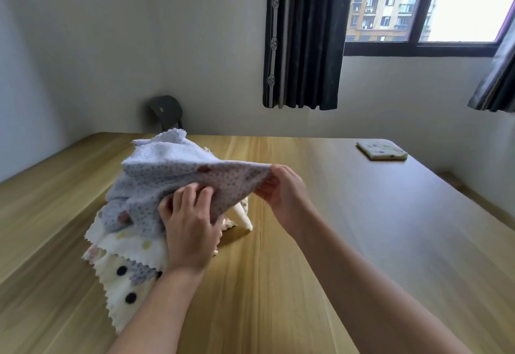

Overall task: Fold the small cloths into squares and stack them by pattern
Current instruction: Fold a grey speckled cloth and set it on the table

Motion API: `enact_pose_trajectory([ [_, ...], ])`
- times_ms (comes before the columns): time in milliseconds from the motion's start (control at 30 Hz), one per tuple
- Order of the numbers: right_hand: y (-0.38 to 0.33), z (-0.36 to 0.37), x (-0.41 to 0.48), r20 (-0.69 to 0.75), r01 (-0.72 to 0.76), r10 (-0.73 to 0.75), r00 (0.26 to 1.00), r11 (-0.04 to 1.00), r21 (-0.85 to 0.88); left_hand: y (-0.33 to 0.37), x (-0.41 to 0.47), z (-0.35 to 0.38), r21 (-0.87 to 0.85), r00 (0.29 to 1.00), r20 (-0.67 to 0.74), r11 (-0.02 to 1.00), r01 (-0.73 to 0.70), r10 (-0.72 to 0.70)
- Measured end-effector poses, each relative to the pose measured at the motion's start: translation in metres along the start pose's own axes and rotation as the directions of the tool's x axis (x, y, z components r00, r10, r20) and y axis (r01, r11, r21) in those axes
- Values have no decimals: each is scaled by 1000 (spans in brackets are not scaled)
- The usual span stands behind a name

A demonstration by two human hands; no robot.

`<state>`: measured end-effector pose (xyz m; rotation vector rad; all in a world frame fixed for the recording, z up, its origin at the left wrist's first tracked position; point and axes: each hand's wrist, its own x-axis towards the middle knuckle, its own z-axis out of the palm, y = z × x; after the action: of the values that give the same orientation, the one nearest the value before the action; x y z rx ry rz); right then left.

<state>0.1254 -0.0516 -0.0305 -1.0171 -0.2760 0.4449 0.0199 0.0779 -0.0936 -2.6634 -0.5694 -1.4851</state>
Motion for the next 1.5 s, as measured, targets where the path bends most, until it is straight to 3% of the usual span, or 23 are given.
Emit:
enact_pose_trajectory([
  [133,-17,-20,-7,-93,125,-131,987,990,-67,-3,1,-3,23,997,-7,997,76,-76],
  [333,-26,-67,-18,-331,60,-155,931,958,-280,-2,-1,-6,27,996,67,998,53,-55],
  [467,-21,-104,-30,-355,26,-307,883,787,-616,12,-1,-9,-76,981,71,981,-177,182],
  [567,-25,-133,-38,-330,18,-404,853,655,-756,33,-5,-8,-261,910,140,902,-345,389],
  [633,-26,-152,-42,-326,-10,-413,851,607,-795,43,-9,-4,-381,851,227,847,-370,473],
  [800,-25,-174,-47,-219,27,-361,906,568,-823,54,-14,1,-512,764,379,806,-297,522],
  [867,-27,-173,-48,-179,62,-357,917,570,-819,51,-15,3,-537,776,396,810,-237,490],
  [933,-32,-171,-51,-208,85,-333,920,686,-723,49,-16,-1,-588,831,400,804,-92,387],
  [1000,-37,-174,-55,-190,106,-241,952,840,-531,52,-17,-9,-687,880,397,720,97,260],
  [1067,-41,-179,-56,-85,154,-223,971,856,-493,61,-16,-17,-750,910,378,634,192,172],
  [1100,-41,-182,-56,-35,198,-265,964,796,-572,63,-16,-18,-763,913,384,603,232,135],
  [1200,-35,-192,-52,51,258,-411,910,467,-846,68,-17,-18,-785,876,480,469,405,48],
  [1267,-36,-194,-52,37,260,-469,883,422,-869,75,-16,-26,-780,823,568,314,542,-9],
  [1333,-43,-193,-55,43,340,-527,849,481,-808,87,-12,-34,-747,762,644,160,645,-64],
  [1400,-53,-189,-59,-24,392,-521,853,672,-628,98,-4,-41,-707,706,708,-18,707,-40],
  [1500,-59,-185,-62,-147,269,-376,915,839,-473,103,14,-42,-591,614,789,-229,773,36],
])
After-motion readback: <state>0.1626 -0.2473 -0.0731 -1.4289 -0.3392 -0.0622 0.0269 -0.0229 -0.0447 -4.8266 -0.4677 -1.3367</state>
